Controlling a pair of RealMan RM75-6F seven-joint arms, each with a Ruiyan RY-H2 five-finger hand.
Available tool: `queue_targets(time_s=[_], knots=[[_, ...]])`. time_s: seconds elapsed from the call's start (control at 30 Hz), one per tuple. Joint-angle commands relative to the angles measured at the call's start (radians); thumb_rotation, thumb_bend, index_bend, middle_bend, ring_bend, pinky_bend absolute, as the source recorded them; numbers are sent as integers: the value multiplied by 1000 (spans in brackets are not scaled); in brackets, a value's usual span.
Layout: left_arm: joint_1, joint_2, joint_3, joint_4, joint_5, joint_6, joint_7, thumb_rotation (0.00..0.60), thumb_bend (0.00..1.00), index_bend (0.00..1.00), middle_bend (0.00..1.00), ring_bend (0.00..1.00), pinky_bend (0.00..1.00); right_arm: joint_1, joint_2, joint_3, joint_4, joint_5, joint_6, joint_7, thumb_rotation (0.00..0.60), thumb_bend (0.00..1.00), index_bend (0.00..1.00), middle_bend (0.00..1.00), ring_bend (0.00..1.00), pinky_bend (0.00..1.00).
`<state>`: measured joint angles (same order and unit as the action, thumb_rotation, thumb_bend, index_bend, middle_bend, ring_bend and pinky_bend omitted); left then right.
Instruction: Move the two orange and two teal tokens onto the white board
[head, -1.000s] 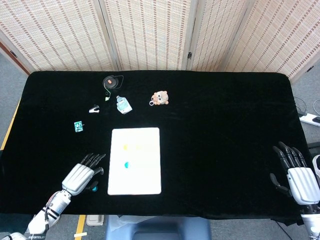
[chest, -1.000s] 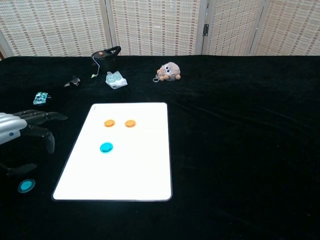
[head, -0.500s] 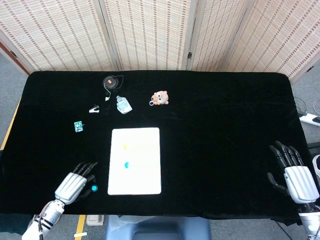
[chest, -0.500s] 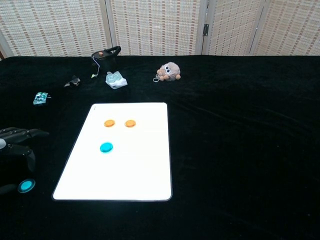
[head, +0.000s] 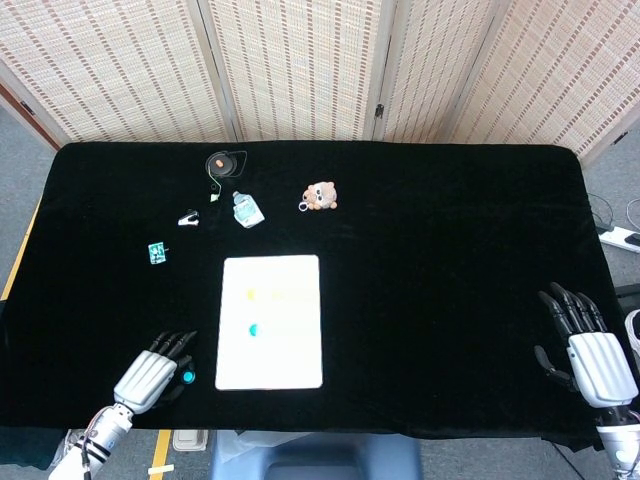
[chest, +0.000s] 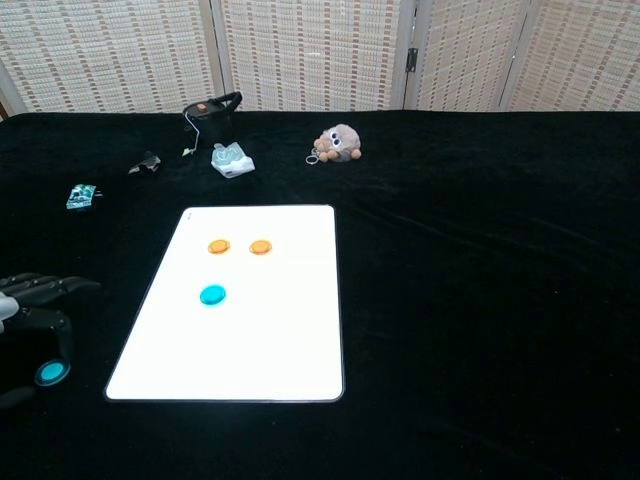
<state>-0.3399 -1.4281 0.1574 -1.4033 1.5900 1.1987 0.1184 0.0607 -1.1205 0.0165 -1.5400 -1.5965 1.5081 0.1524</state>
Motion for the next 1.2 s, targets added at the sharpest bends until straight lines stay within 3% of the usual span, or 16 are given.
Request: queue_targets(time_s=[0.03, 0.83, 1.1, 1.2], knots=[[1, -2, -2, 2, -1, -3, 0, 600, 409, 421, 54, 0, 0, 0, 0, -1, 0, 1, 0, 0, 600, 454, 35, 1, 0, 0], [-13, -6, -37, 10, 22, -11, -20, 600, 420, 500, 69, 0, 0, -3, 1, -1, 0, 1, 6, 3, 600, 454, 35, 1, 0, 0], [-58, 18, -79, -41, 32, -25, -3, 600, 419, 495, 70, 0, 0, -6, 1, -1, 8, 3, 11, 12, 600, 454, 35, 1, 0, 0], [-127, 15, -146, -77, 21, -71, 0, 600, 419, 492, 70, 0, 0, -8, 1, -1, 17, 8, 12, 23, 600, 454, 35, 1, 0, 0]])
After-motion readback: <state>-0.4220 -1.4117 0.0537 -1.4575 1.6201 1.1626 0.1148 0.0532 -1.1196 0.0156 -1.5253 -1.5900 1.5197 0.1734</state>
